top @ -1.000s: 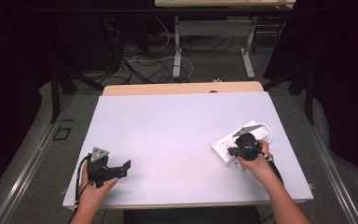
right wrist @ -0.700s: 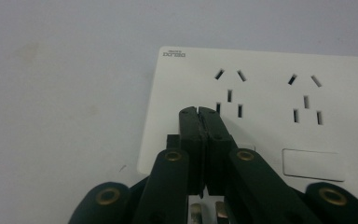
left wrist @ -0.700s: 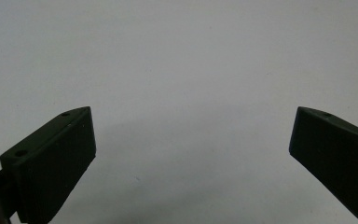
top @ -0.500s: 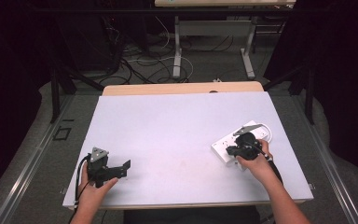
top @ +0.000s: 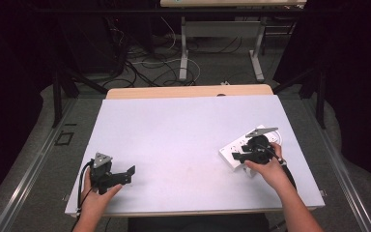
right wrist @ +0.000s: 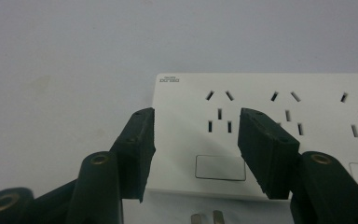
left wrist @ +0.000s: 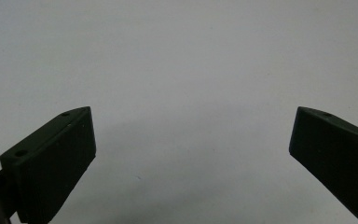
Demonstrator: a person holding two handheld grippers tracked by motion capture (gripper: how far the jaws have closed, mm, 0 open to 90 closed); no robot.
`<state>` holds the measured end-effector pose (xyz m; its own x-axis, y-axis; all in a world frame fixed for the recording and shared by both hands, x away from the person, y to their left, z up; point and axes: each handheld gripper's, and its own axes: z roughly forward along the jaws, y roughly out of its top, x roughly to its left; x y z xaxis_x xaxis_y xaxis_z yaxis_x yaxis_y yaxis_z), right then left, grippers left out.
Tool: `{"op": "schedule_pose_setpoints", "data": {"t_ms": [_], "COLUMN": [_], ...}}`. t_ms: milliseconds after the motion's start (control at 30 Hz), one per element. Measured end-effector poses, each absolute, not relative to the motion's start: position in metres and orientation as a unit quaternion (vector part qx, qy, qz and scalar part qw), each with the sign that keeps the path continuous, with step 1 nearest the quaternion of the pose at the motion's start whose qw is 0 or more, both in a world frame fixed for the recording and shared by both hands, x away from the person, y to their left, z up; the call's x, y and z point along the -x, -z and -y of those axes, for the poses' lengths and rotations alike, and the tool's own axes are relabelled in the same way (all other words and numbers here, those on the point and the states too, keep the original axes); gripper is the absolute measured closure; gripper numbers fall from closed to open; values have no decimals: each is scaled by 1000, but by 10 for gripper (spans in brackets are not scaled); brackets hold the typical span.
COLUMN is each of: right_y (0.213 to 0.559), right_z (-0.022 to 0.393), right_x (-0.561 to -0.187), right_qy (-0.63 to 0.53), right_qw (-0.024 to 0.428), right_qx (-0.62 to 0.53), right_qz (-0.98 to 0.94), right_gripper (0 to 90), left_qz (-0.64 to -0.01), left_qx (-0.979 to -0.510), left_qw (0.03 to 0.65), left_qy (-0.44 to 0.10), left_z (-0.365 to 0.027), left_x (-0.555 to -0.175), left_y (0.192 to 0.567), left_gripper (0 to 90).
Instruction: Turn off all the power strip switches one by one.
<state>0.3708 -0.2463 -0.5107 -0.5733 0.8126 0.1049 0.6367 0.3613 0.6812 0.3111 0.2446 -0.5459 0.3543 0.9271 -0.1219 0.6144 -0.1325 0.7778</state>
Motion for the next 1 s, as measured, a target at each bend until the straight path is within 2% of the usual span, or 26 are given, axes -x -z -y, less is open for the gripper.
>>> {"op": "schedule_pose_setpoints", "data": {"t_ms": [133,167,200,267,367,433,567,733,1000], "right_y": [510,509,509,510,509,509,507,502,495], "right_z": [245,245,245,244,243,243,243,245,257], "right_x": [-371,-370,-370,-372,-371,-370,-368,-364,-359], "right_qy": [-347,-344,-344,-339,-341,-346,-354,-366,-373], "right_qw": [140,136,136,139,140,149,153,173,178], "right_qx": [-445,-451,-451,-451,-459,-464,-467,-463,-468], "right_qz": [-814,-812,-812,-814,-808,-802,-796,-789,-781], "right_gripper": [311,229,229,142,139,68,0,0,0], "left_qz": [-531,-531,-530,-530,-529,-529,-530,-531,-530], "left_qx": [-725,-727,-727,-727,-728,-727,-726,-724,-723], "left_qw": [389,388,388,389,389,391,392,393,397], "left_qy": [-200,-199,-199,-199,-198,-197,-198,-200,-199], "left_z": [-244,-244,-244,-244,-244,-244,-244,-244,-244], "left_x": [-311,-311,-311,-311,-312,-312,-312,-311,-311], "left_y": [546,546,546,546,546,546,545,544,544], "left_gripper": [4,4,4,4,4,4,4,3,3]}}
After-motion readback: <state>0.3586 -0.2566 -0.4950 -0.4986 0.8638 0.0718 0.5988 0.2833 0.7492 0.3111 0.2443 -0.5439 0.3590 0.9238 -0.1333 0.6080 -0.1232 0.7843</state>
